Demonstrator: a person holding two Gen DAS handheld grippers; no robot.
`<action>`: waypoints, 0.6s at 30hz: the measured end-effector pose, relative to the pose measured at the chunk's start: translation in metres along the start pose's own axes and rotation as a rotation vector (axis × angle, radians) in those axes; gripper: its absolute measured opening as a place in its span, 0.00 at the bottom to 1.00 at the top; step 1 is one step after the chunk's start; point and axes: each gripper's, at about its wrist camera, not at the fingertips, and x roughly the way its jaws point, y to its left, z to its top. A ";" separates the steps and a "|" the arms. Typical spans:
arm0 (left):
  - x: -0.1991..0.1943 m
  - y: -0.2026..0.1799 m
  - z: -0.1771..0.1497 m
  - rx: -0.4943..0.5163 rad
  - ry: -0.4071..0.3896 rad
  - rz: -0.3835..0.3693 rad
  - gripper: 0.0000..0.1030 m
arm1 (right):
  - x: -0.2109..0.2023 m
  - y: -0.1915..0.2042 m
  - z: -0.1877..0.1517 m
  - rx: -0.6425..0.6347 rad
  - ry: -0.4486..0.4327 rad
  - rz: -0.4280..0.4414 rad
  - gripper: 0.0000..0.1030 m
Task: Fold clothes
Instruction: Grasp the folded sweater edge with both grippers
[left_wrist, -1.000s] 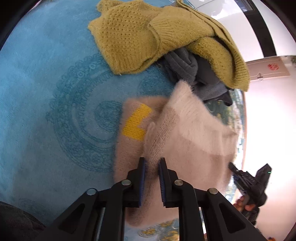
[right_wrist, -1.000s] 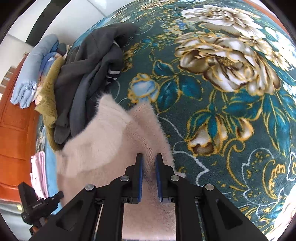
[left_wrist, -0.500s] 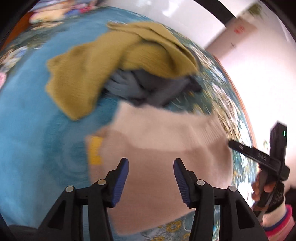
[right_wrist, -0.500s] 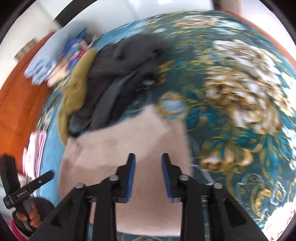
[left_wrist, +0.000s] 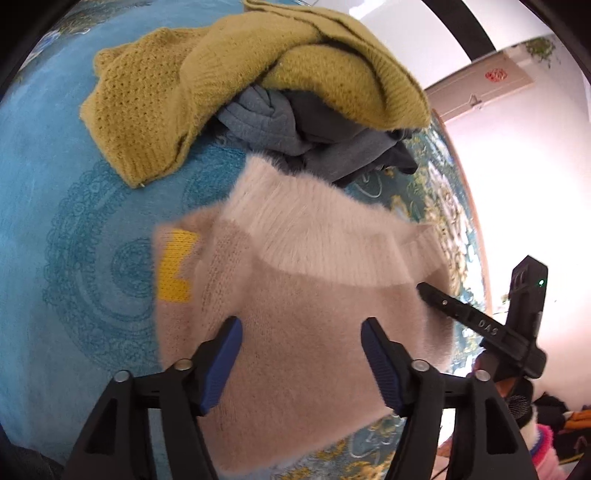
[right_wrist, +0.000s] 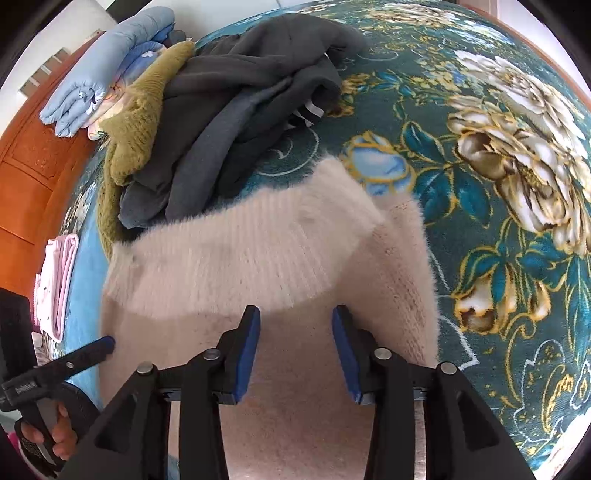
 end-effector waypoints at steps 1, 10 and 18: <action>-0.006 0.001 -0.002 -0.003 -0.024 0.001 0.70 | -0.006 0.000 -0.002 0.007 -0.018 0.011 0.41; -0.015 0.055 0.003 -0.280 -0.069 0.041 0.87 | -0.051 -0.048 -0.025 0.159 -0.164 0.130 0.63; 0.024 0.070 0.007 -0.375 0.043 0.036 0.87 | -0.033 -0.124 -0.045 0.454 -0.108 0.237 0.74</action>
